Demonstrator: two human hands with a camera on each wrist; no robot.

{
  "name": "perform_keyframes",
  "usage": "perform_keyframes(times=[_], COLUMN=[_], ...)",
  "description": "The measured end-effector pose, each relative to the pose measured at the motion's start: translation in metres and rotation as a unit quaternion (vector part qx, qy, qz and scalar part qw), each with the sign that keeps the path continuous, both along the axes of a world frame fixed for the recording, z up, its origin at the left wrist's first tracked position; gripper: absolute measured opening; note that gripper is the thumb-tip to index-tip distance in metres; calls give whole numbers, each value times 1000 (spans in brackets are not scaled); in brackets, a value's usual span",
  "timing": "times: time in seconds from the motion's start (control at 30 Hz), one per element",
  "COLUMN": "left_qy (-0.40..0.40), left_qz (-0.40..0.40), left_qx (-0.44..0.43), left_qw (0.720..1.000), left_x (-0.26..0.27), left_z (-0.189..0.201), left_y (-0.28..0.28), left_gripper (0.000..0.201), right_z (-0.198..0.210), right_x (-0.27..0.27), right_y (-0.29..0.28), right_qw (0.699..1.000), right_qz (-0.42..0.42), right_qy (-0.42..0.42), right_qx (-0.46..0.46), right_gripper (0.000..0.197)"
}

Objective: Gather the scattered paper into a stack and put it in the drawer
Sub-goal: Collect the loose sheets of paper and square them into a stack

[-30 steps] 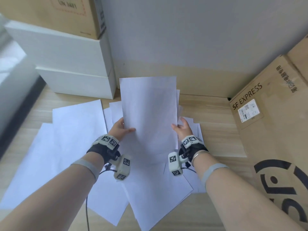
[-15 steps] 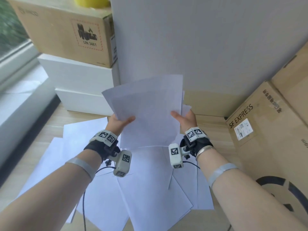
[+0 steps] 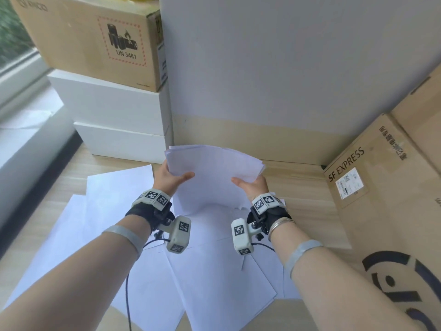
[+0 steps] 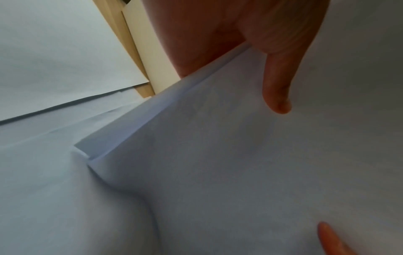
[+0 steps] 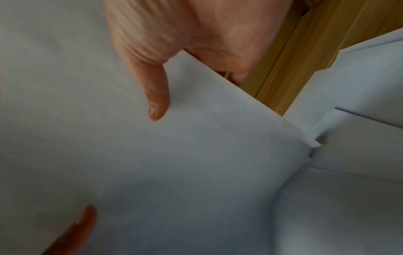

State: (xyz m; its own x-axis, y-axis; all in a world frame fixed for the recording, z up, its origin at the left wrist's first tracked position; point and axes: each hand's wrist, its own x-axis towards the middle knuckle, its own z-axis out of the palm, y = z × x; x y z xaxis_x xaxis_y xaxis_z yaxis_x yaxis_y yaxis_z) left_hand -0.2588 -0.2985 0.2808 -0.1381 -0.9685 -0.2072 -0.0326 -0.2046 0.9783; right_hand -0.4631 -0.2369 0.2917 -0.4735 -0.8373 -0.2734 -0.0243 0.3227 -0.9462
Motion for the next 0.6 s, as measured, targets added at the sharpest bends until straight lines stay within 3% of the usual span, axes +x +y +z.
perform_keyframes(times=[0.2,0.37,0.5,0.6], left_qy=[38,125,72,23], left_qz=[-4,-9,-29,-50], left_qx=[16,-10,43,33], left_qw=[999,992,996,998], left_x=[1,8,13,17], left_z=[-18,-19,-37,-51], left_y=[-2,-7,-5,-7], left_gripper=[59,66,64,64], right_z=[-6,-2,-12,-18], right_x=[8,1,7,14], right_y=[8,10,15,15], right_qw=[1000,1000,999,998], right_qz=[-6,-12,6,10], right_qy=[-6,-28,-35,-21], right_qx=[12,3,25,52], right_gripper=[31,31,31,36])
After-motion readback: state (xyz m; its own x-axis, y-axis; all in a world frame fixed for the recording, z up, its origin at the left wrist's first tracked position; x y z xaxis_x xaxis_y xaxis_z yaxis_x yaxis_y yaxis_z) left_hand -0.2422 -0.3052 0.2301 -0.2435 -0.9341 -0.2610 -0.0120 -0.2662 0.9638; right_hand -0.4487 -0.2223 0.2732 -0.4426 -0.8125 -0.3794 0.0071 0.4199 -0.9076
